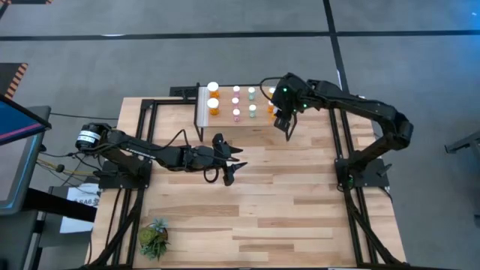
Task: Pick and place medicine bottles onto shelf by color
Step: Put the small orange pill bottle on the shelf aligned with the other small orange pill bottles, then return to Home Position
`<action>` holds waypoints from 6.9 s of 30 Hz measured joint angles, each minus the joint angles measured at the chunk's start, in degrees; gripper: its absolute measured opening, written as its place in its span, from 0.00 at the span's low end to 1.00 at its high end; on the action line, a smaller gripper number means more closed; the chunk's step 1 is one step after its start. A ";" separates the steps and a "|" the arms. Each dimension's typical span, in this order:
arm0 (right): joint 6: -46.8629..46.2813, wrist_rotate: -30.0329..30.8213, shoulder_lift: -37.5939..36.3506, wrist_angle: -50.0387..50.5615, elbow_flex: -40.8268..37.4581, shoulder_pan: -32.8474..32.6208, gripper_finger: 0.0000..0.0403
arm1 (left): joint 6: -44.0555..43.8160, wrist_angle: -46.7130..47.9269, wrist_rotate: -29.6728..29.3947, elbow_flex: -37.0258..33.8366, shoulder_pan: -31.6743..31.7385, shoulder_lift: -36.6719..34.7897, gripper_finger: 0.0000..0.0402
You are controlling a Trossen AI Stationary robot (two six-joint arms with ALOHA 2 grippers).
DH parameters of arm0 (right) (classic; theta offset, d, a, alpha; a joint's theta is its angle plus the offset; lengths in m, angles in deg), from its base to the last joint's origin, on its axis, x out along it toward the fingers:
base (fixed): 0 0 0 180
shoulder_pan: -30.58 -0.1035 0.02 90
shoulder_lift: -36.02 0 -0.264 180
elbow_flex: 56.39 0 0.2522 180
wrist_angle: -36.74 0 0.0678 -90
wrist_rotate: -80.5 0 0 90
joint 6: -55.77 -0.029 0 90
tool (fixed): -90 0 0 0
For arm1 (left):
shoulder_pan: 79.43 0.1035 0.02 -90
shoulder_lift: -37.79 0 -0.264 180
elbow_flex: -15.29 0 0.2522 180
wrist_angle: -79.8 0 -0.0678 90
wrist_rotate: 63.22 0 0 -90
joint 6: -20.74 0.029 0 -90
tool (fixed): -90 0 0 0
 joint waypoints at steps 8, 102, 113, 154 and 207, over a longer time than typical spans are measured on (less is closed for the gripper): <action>0.42 -0.11 0.15 0.30 -0.02 -0.05 0.40 | -0.01 -0.07 0.00 0.00 0.01 0.00 0.58; -4.49 -9.14 -60.70 -45.90 -55.10 -16.31 0.47 | 11.70 -17.23 6.11 0.35 1.17 -6.08 0.58; -2.41 -9.02 -59.65 -48.43 -55.10 -14.73 0.45 | 10.87 -17.10 5.70 0.35 1.17 -5.99 0.58; -9.57 -11.67 -77.55 -46.45 -58.75 -26.37 0.37 | 7.89 -19.10 6.74 -30.06 -0.91 -41.20 0.48; -14.38 -9.92 -84.24 -47.42 -77.46 -26.32 0.14 | 2.96 12.49 24.59 -47.17 -0.89 -72.57 0.00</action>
